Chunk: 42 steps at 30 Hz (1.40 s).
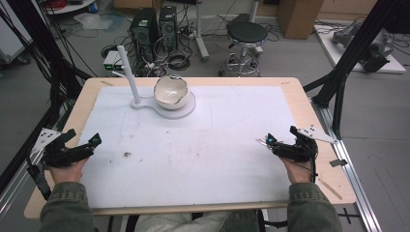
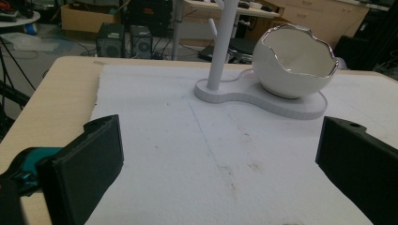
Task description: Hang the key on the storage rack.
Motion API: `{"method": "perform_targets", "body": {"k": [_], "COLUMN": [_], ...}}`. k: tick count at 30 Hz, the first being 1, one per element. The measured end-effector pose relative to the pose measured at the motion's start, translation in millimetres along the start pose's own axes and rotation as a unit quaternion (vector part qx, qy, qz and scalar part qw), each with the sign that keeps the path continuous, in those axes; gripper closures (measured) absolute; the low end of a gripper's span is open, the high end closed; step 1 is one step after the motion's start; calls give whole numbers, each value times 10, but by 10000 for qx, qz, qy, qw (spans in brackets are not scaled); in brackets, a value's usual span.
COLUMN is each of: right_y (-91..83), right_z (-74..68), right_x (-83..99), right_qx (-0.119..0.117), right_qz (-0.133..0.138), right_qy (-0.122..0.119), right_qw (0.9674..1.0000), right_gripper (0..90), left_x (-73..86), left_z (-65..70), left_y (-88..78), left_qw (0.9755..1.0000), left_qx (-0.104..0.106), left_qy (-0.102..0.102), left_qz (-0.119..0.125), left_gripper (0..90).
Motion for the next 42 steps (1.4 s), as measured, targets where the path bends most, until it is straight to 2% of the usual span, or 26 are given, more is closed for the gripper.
{"method": "perform_targets", "body": {"k": [17,26,33,42], "right_y": [-17,7,65,229], "right_z": [31,38,69,131], "right_x": [16,21,1,-10], "right_qx": [72,5,-29,-82], "right_qz": [26,-27,-140,-612], "right_qy": [50,125,88,-60], "right_qw": [10000,9999,9999,9981], "right_gripper": [29,29,30,30], "left_x": [12,11,21,27], "left_z": [16,20,26,18], "left_y": [6,5,9,13], "left_qw": [10000,10000,9999,9999], "left_qx": [-15,-41,-60,-48], "left_qy": [70,62,128,104], "left_qz": [-34,-21,-82,-96], "left_gripper": [17,17,17,17]}}
Point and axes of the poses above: each handheld gripper's, and its own axes: y roughly forward along the jaws, x roughly out of its underside, z roughly to its right, the point moved 1 cm from there along y, roughly forward along the jaws, and after that the axes turned 14 degrees about -y, right-handed, at the moved point
